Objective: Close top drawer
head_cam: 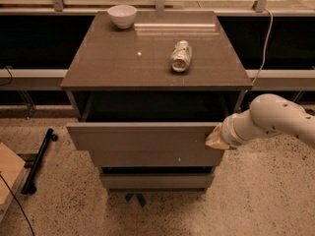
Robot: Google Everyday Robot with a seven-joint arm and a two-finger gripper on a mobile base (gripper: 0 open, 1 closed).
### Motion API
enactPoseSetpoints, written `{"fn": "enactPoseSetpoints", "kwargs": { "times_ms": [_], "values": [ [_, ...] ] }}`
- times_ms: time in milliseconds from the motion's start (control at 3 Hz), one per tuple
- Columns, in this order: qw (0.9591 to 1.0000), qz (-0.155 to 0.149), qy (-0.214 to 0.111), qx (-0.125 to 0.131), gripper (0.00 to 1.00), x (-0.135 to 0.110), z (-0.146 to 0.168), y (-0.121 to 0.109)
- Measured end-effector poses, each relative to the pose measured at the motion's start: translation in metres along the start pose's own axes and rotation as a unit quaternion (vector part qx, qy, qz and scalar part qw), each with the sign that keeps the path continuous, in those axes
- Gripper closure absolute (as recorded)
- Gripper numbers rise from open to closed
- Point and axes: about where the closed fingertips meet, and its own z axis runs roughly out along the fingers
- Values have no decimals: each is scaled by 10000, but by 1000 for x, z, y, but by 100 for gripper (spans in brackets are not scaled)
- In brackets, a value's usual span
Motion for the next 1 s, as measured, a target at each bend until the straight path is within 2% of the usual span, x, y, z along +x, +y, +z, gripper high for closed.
{"fn": "enactPoseSetpoints", "kwargs": {
  "times_ms": [333, 667, 1000],
  "values": [
    [10000, 10, -25, 42, 81, -1, 1, -7],
    [9999, 43, -87, 131, 57, -4, 2, -23],
    [9999, 35, -87, 116, 36, -5, 3, -22]
  ]
}}
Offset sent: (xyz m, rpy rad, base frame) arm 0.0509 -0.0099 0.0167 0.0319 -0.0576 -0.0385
